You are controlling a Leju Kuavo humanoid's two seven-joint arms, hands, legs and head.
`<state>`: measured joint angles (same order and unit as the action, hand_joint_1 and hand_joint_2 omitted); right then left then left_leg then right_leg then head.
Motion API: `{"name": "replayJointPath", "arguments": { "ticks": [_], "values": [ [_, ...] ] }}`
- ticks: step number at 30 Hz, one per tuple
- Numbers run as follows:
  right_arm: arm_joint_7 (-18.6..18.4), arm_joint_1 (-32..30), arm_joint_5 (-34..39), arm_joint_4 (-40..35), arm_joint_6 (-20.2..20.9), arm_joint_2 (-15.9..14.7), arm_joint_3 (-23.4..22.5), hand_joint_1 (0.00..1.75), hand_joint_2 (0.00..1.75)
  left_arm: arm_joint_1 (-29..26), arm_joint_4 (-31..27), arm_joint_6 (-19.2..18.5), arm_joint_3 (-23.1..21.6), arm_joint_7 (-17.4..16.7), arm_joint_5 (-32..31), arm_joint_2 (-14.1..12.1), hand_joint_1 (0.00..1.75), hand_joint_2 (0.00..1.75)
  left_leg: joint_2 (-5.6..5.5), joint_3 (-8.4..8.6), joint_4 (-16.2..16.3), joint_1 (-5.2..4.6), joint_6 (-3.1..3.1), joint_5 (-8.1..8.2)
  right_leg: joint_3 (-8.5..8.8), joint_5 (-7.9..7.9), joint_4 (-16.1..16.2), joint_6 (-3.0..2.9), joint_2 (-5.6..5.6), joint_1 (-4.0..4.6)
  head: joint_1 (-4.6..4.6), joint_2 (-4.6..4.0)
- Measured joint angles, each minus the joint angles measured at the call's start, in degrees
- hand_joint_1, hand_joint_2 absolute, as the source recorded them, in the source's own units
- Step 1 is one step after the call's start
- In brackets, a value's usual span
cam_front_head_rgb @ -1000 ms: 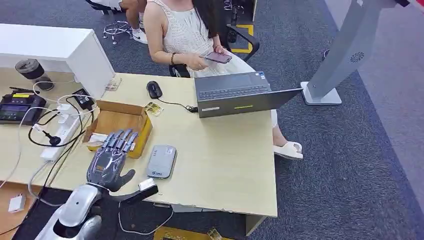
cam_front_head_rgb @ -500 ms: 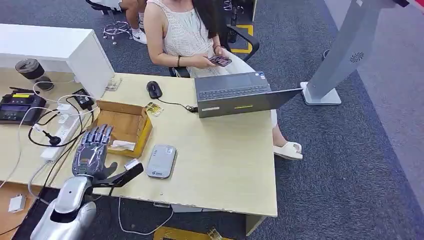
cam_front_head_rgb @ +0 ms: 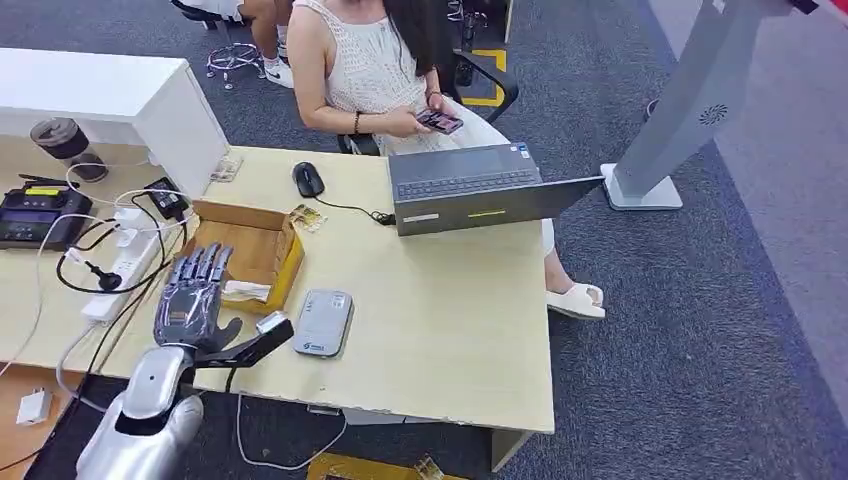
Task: Pass the card to the sensor for recognition and then transmit it.
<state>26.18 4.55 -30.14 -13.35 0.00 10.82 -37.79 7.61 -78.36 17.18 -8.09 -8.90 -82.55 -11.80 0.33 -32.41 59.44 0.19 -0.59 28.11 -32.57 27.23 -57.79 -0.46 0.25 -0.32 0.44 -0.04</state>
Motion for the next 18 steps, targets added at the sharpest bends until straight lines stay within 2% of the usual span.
{"name": "replayJointPath", "arguments": {
  "ticks": [6, 18],
  "values": [
    [0.0, 0.0, 0.0, 0.0, 0.0, 0.0, 0.0, 0.0, 1.75, 0.2, 0.1, 0.2, 0.0, -0.1, -0.4, 0.8, 0.0, 1.75, 0.01, 0.0, 0.0, 0.0, 0.0, 0.0, 0.0, 0.0, 0.0, 0.0, 0.0, 0.0, 0.0, 0.0],
    [-0.2, -0.1, -1.0, 0.1, 0.1, 0.0, 0.0, 0.0, 1.75, 1.6, 1.8, 0.0, 1.6, -1.3, -0.5, 0.2, 0.0, 1.75, 0.0, 0.0, 0.0, 0.01, 0.03, -0.02, 0.0, 0.0, 0.0, -0.01, 0.0, 0.01, 0.02, 0.0]
  ]
}}
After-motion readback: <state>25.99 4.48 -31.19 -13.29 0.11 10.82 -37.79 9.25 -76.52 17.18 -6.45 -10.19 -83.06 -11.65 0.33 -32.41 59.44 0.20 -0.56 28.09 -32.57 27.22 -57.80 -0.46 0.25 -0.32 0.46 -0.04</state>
